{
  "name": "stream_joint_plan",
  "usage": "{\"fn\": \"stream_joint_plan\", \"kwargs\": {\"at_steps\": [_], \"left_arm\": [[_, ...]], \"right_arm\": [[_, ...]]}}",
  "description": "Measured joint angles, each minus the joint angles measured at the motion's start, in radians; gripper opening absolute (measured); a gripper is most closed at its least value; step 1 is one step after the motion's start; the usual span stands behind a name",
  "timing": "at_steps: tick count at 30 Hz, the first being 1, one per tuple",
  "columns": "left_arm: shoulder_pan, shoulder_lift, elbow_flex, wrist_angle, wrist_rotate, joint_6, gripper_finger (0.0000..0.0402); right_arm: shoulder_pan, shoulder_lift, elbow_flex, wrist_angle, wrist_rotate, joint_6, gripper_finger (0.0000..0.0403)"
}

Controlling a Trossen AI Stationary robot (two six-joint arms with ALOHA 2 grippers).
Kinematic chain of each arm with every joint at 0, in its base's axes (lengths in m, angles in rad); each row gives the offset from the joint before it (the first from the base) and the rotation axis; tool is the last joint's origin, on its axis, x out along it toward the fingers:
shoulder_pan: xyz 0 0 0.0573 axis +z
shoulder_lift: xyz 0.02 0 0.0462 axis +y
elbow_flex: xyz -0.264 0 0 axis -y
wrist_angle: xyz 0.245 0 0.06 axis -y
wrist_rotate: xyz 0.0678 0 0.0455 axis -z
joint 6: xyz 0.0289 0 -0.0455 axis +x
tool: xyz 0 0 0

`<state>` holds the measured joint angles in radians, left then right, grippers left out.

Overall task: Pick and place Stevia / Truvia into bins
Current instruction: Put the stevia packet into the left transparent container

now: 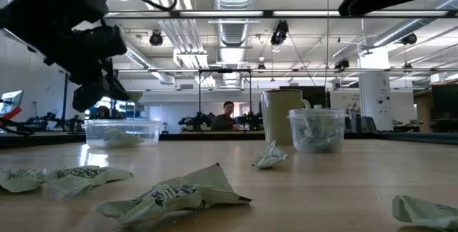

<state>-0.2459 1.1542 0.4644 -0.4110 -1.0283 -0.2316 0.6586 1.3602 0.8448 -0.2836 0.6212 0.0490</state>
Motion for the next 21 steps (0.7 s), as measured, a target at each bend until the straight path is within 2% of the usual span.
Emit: {"fn": "stream_joint_plan", "kwargs": {"at_steps": [6, 12, 21], "left_arm": [[0.005, 0.05, 0.0, 0.001, 0.031, -0.072, 0.0017], [0.02, 0.03, 0.0, 0.0, 0.067, -0.103, 0.0025], [0.02, 0.006, 0.0, 0.001, 0.076, -0.1, 0.01]], "right_arm": [[0.0, 0.0, 0.0, 0.0, 0.0, 0.0, 0.0068], [0.0, 0.0, 0.0, 0.0, 0.0, 0.0, 0.0068], [0.0, 0.0, -0.002, 0.0, 0.0, 0.0, 0.0068]]}}
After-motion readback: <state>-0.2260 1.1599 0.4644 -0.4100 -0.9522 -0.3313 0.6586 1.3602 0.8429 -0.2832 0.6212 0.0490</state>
